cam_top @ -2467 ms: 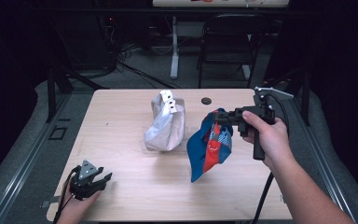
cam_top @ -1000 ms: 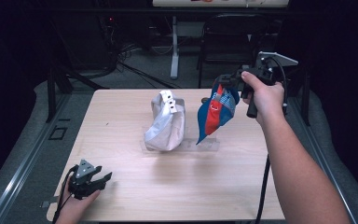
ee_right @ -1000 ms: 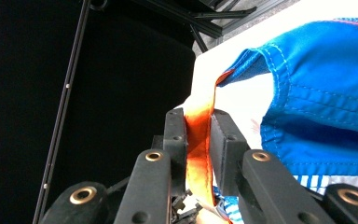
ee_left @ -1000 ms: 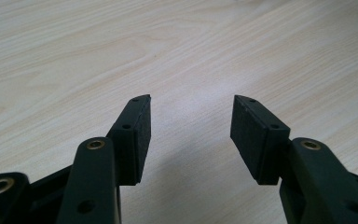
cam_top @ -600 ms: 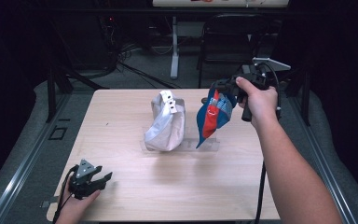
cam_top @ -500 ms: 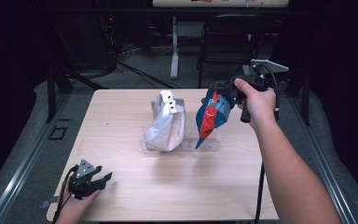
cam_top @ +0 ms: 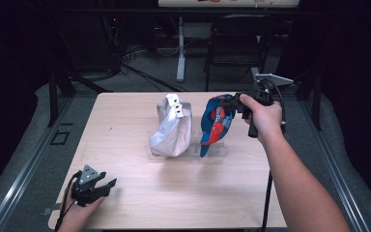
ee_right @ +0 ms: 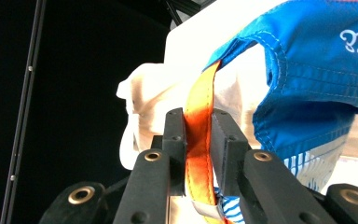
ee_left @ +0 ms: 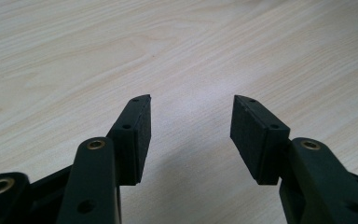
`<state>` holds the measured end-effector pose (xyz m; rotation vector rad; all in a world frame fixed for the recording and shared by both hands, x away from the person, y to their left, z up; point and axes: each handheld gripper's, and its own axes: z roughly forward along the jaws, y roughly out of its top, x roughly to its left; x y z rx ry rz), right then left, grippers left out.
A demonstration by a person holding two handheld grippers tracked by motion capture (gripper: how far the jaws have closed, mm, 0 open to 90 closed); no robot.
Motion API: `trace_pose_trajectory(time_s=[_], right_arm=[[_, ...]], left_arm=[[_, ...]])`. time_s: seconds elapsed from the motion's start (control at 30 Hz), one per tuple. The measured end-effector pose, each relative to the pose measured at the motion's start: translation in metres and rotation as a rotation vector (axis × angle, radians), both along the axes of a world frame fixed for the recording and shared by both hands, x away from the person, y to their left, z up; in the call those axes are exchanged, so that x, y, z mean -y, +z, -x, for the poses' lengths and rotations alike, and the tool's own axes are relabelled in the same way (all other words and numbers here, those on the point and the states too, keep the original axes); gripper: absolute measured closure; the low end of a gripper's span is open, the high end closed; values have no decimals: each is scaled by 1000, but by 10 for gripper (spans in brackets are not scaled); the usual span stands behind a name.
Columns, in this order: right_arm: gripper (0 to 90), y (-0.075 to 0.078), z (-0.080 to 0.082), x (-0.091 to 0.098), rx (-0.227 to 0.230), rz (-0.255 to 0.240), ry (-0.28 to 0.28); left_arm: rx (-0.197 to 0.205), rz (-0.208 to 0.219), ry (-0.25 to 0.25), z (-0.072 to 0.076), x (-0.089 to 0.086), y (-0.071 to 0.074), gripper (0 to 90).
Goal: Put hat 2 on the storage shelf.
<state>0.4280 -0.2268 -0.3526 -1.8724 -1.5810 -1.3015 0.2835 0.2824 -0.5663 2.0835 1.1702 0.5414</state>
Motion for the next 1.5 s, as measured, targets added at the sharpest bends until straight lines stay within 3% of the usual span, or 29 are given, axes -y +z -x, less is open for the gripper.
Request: trace_pose_trajectory(time_s=[0.67, 0.83, 1.17, 1.27, 1.5], right_arm=[[772, -5, 7, 5, 1, 52, -7], [729, -7, 9, 7, 8, 69, -12], [620, -10, 19, 11, 65, 133, -5], [604, -10, 25, 12, 119, 198, -10], [583, -11, 35, 17, 151, 216, 1]], left_arm=[[-4, 3, 2, 0, 0, 0, 488], [-3, 0, -1, -1, 0, 0, 488], [-10, 3, -1, -1, -1, 0, 488], [-1, 5, 6, -1, -1, 0, 488], [6, 18, 16, -1, -1, -2, 487]])
